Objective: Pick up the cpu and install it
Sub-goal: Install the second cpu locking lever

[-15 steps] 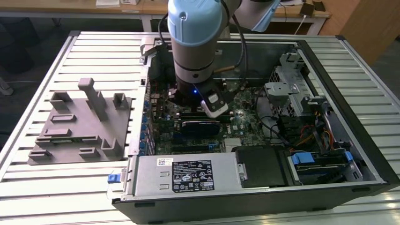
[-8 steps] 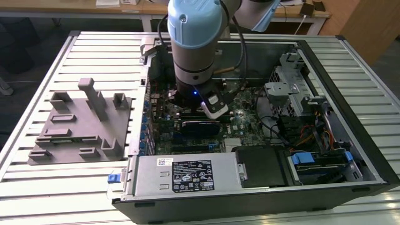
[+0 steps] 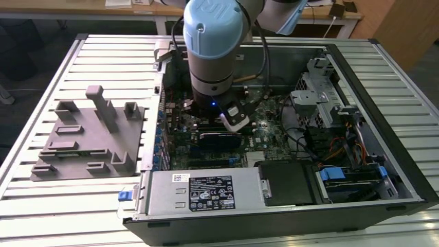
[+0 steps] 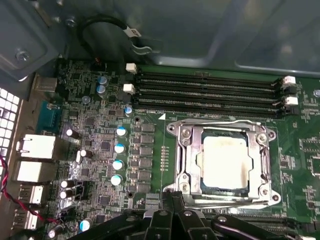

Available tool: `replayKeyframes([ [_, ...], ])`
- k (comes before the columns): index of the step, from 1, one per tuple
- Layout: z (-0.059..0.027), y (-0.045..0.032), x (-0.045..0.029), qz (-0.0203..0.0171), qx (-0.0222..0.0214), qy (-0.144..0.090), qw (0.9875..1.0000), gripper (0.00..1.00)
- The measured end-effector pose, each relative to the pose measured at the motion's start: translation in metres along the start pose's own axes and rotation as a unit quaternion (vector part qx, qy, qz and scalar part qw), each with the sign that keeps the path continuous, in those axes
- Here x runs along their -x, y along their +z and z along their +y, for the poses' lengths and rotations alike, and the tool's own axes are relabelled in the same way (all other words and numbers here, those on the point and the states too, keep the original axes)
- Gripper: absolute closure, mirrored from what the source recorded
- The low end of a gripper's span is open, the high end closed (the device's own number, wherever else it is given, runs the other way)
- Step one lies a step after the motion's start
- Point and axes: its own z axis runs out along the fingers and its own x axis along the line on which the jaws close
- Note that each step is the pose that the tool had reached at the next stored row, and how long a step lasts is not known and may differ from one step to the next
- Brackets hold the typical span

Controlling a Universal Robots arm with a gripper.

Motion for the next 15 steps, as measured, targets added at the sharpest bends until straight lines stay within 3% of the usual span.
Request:
replayKeyframes([
  [6,-0.0004,0.0018,-0.0010,0.0005,0.0158,-0.005,0.9999,0.89],
  [9,-0.0006,0.0028,-0.0018,0.0009,0.0184,-0.007,0.9998,0.89],
  [15,-0.0010,0.0044,-0.0034,0.0025,0.0190,-0.012,0.9997,0.89],
])
